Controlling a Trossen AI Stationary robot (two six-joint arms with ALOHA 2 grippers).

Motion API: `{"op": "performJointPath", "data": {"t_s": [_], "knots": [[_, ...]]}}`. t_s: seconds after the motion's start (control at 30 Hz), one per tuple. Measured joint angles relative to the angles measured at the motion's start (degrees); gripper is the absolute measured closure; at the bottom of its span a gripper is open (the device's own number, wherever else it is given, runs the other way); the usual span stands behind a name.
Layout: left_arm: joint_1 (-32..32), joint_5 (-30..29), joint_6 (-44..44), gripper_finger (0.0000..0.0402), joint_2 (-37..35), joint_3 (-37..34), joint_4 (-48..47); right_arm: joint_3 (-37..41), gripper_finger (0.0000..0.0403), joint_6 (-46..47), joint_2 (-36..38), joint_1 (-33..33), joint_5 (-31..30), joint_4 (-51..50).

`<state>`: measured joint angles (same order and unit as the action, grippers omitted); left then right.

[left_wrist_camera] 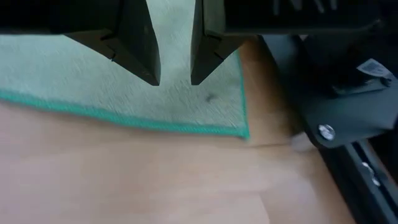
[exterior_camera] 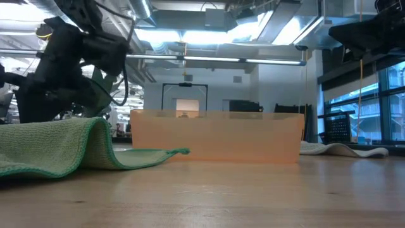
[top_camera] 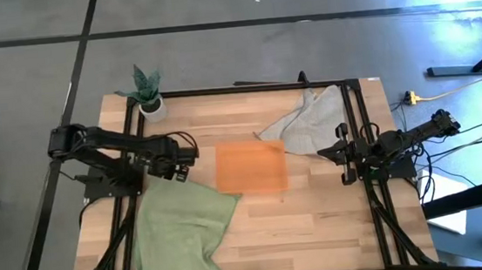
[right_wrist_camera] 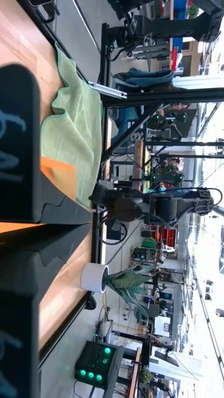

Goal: Roll microfiber towels into tight, uniform cylinder then place into a basket
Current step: Fold the green microfiber towel

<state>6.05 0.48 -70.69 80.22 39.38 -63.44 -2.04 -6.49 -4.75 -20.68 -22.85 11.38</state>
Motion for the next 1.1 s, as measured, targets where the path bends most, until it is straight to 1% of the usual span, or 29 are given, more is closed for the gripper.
{"op": "performJointPath", "data": {"t_s": [0.1,0.3,0.4,0.53,0.7,0.93,1.1], "knots": [[1.55,-0.24,1.81,0.0321,0.91,0.00,0.03,0.00,0.0400,0.04,0.00,0.00,0.00,0.00],[4.04,-2.11,2.55,0.0321,2.86,0.00,0.34,0.00,0.0400,0.11,0.00,-0.01,-0.02,0.00],[3.84,-2.05,3.60,0.0321,4.49,0.00,3.30,0.00,0.0400,0.05,0.00,-0.01,-0.02,0.00],[2.88,1.65,4.21,0.0321,6.56,0.07,7.81,0.00,0.0400,-0.02,0.00,-0.01,-0.04,0.00],[2.69,1.91,5.90,0.0321,7.66,0.26,7.92,0.00,0.0400,-0.04,0.00,-0.01,-0.17,0.00],[3.59,-0.92,6.81,0.0321,7.70,0.15,7.18,0.00,0.0400,-0.04,0.02,-0.01,-0.56,0.00],[5.76,-4.97,6.95,0.0321,7.74,0.07,6.65,0.00,0.0400,0.03,0.02,0.01,-2.60,0.00]]}}
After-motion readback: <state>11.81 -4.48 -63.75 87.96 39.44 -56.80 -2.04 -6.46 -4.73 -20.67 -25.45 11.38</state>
